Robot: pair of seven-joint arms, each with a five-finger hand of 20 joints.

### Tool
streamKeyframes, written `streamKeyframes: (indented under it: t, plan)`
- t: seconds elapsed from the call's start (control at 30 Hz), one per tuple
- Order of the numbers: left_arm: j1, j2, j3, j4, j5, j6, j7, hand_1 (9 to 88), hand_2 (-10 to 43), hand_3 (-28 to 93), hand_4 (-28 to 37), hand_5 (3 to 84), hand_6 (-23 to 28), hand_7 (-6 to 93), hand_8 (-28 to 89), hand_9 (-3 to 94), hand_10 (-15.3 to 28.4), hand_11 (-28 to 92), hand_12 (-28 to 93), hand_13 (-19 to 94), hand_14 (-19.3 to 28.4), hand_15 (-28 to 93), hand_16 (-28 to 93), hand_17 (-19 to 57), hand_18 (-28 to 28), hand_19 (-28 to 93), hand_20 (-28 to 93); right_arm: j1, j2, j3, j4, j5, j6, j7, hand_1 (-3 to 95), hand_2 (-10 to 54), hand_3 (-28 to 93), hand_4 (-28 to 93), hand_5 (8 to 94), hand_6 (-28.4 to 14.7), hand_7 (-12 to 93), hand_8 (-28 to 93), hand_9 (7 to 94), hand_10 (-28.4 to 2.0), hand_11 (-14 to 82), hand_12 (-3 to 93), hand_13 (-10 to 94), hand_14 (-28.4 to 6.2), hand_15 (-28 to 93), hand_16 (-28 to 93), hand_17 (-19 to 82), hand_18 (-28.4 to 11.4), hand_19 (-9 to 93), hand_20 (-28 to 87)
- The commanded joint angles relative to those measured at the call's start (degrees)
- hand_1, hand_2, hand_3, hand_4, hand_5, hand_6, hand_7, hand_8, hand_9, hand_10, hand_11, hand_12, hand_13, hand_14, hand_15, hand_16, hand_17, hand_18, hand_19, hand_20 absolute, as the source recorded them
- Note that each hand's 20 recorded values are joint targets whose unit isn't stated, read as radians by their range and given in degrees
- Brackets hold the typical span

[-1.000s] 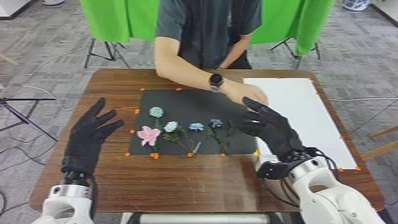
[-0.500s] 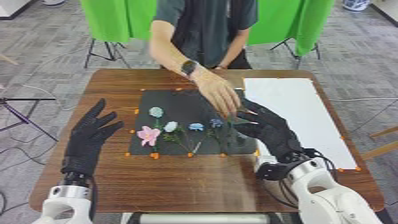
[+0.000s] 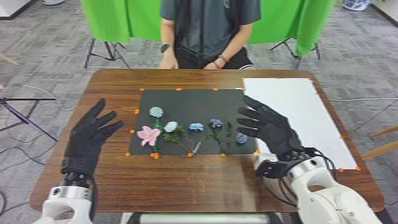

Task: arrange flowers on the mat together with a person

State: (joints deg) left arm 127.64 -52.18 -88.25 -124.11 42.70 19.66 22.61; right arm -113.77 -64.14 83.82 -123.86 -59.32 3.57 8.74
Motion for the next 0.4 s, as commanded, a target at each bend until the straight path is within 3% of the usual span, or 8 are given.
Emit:
streamKeyframes:
  t: [0.03, 0.4]
  plan:
    - [0.4, -0.20, 0.23, 0.15, -0.30, -0.18, 0.06, 22.5, 4.7, 80, -28.3, 33.1, 2.6, 10.3, -9, 34.8, 15.6, 18, 8, 29, 24.6, 38, -6, -8.0, 24.7, 47, 14, 0.2, -0.8, 0.3, 0.3, 0.4, 0.4, -1.0, 15.3, 6.6, 81, -28, 34.8, 3.2, 12, -12, 38.8, -9.6, 4.1, 12.6, 24, -17.0, 12, 18, 3, -26.5, 44, 12]
    - [0.1, 0.05, 0.56, 0.27, -0.55, 0.10, 0.52, 22.6, 4.6, 80, -28.3, 33.1, 2.6, 10.2, -9, 34.8, 15.6, 18, 8, 29, 24.7, 38, -5, -8.1, 24.5, 47, 14, 0.2, -1.1, 0.4, 0.6, 0.4, 1.1, -1.7, 15.3, 6.6, 81, -28, 35.0, 3.3, 12, -11, 39.3, -9.6, 4.2, 12.7, 24, -17.3, 10, 21, 3, -27.0, 45, 11]
